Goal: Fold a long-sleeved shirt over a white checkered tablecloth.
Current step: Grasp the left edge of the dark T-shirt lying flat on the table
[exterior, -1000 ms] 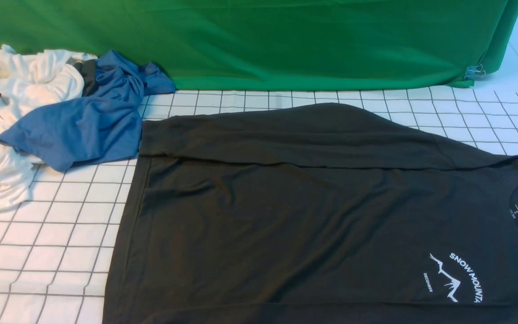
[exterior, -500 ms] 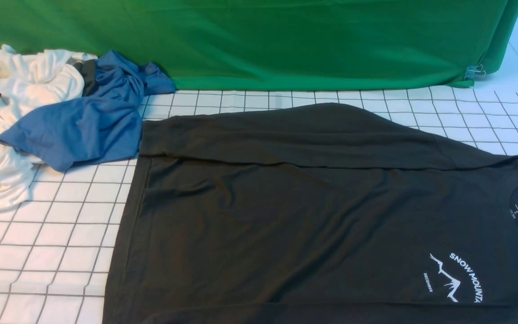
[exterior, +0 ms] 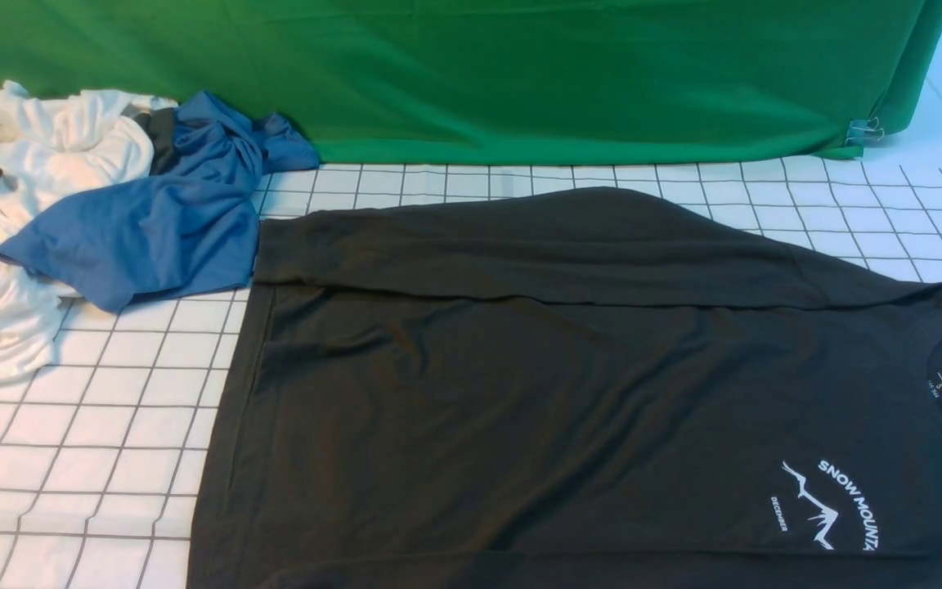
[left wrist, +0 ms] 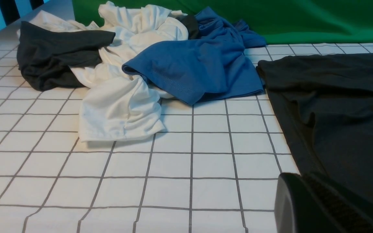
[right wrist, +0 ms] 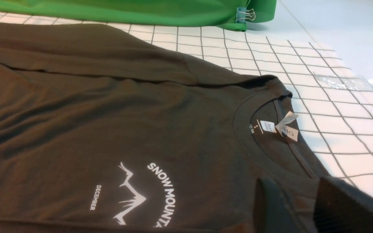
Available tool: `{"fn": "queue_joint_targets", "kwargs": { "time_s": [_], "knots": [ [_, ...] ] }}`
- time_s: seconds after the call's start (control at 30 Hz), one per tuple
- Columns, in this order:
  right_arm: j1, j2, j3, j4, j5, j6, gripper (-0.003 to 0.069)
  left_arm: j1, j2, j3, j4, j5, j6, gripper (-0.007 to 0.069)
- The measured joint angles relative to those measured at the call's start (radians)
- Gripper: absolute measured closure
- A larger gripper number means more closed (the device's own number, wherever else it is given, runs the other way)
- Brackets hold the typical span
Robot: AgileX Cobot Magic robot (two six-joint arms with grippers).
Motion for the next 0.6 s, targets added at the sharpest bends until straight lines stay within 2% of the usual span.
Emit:
{"fn": "queue_joint_targets", "kwargs": {
  "time_s": [0.43, 0.6],
  "knots": [
    [0.0, 0.0, 0.0, 0.0, -0.004, 0.0, 0.0414, 0.0, 0.0, 0.0, -0.008, -0.005, 0.0, 0.0653],
    [0.0, 0.0, 0.0, 0.0, -0.004, 0.021, 0.0414, 0.0, 0.0, 0.0, -0.179, -0.04, -0.028, 0.0653]
  ]
}}
